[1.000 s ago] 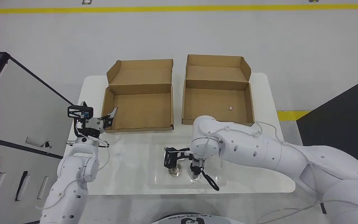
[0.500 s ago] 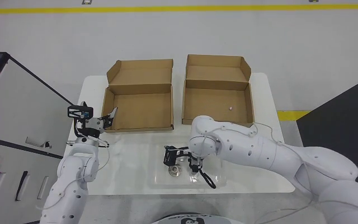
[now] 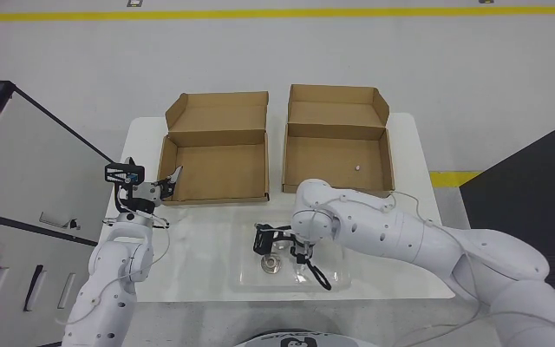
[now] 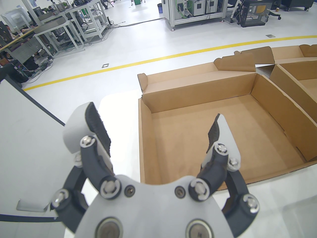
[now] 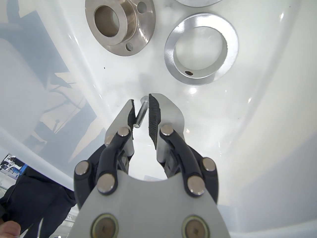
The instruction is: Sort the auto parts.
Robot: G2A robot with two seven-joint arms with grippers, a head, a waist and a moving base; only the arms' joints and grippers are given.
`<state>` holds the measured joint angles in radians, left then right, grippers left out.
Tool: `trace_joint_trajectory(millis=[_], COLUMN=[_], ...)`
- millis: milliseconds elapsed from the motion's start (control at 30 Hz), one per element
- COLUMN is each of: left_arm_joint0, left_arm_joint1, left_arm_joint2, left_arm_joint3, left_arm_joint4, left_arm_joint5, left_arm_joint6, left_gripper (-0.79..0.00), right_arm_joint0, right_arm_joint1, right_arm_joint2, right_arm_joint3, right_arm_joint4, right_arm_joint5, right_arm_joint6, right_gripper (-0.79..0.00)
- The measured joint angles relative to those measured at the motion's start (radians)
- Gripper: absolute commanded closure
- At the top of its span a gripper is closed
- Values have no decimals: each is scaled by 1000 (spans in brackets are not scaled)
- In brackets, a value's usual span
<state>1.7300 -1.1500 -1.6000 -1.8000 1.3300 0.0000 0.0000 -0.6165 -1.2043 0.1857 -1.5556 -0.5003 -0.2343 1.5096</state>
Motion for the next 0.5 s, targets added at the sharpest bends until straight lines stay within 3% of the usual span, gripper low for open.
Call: trace_joint_trajectory(millis=[233,500], left_arm_joint0=[0,0], left_arm_joint1=[0,0], left_arm_joint2=[0,0], left_arm_joint3=[0,0], left_arm_joint4=[0,0], left_arm_joint5=[0,0], left_arm_joint6=[0,0], left_gripper=[-785,-785], right_arm_joint0=[3,24], right_arm_joint1=[6,55], right_arm_joint2=[28,77], right_arm_joint3=[-25,-96], right_arm_joint4=[5,59], right_arm_joint5=[20,28], right_arm_joint6=[26,26], right_gripper=[0,0])
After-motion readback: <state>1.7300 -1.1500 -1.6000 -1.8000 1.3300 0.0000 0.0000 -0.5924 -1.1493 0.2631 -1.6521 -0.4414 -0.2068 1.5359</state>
